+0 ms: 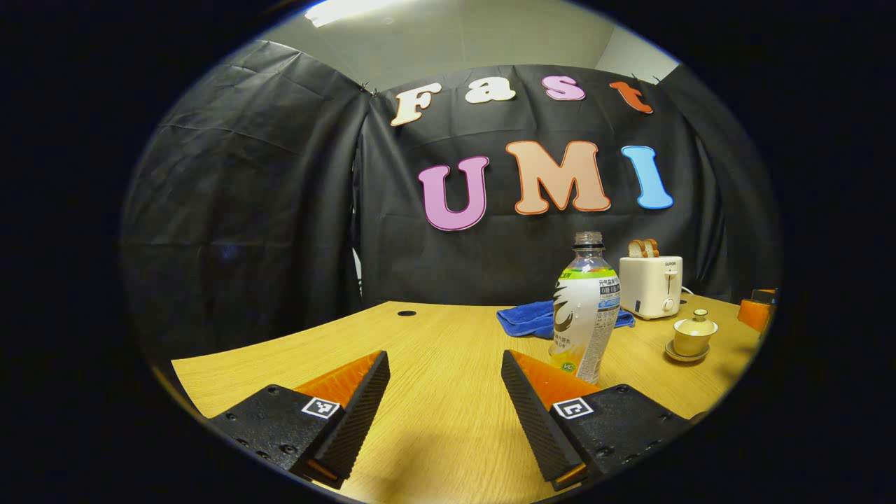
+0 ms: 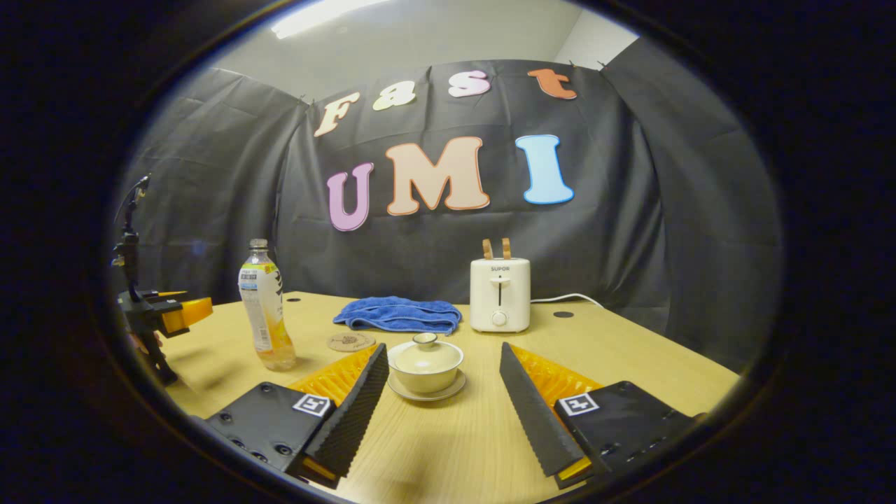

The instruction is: Open the teacup lid with one hand, grasp the water bottle and pour water into the teacup with the other hand; after pouring, place the water bottle on the coaster and then close the teacup lid.

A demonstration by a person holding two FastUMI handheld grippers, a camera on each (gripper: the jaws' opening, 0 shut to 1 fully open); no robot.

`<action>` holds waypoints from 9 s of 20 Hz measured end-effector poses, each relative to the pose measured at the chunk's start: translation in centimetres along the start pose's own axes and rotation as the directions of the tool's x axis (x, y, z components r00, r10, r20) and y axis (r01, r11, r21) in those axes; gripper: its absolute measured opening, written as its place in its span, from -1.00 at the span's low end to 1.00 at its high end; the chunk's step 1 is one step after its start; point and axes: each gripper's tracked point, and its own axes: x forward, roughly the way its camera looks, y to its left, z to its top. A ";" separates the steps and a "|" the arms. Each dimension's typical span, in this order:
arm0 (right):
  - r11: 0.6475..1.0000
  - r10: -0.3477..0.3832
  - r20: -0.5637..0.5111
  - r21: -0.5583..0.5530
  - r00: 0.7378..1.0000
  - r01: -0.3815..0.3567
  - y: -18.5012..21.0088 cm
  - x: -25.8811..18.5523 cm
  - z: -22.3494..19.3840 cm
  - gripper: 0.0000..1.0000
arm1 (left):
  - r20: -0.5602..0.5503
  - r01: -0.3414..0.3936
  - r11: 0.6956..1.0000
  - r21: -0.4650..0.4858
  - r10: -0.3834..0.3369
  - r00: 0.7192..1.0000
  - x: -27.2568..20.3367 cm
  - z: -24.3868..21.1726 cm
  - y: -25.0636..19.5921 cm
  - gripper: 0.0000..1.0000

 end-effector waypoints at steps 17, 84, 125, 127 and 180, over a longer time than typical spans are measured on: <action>0.997 0.072 -0.011 0.002 0.997 -0.072 2.0 3.9 -0.2 0.98 | 0.000 0.005 1.000 0.000 -0.005 1.000 -0.1 0.0 -0.1 0.89; 0.998 -0.065 -0.002 -0.002 0.998 0.065 -3.1 4.1 0.0 -0.31 | -0.175 0.471 0.882 -0.007 -0.465 0.868 6.1 -2.6 -14.4 0.55; 0.976 -0.217 0.000 -0.003 0.976 0.217 -11.3 3.5 0.3 -0.30 | -0.213 0.152 -0.216 0.964 -0.295 0.931 12.8 1.2 -21.3 0.00; 0.976 -0.217 0.001 -0.003 0.976 0.217 -11.3 3.5 0.3 -0.30 | -0.214 0.142 -0.249 0.958 -0.293 0.932 12.9 1.2 -21.5 -0.01; 0.977 -0.215 0.000 -0.003 0.977 0.215 -11.3 3.5 0.3 -0.30 | -0.197 0.366 0.540 0.758 -0.346 0.918 13.1 2.0 -20.9 -0.02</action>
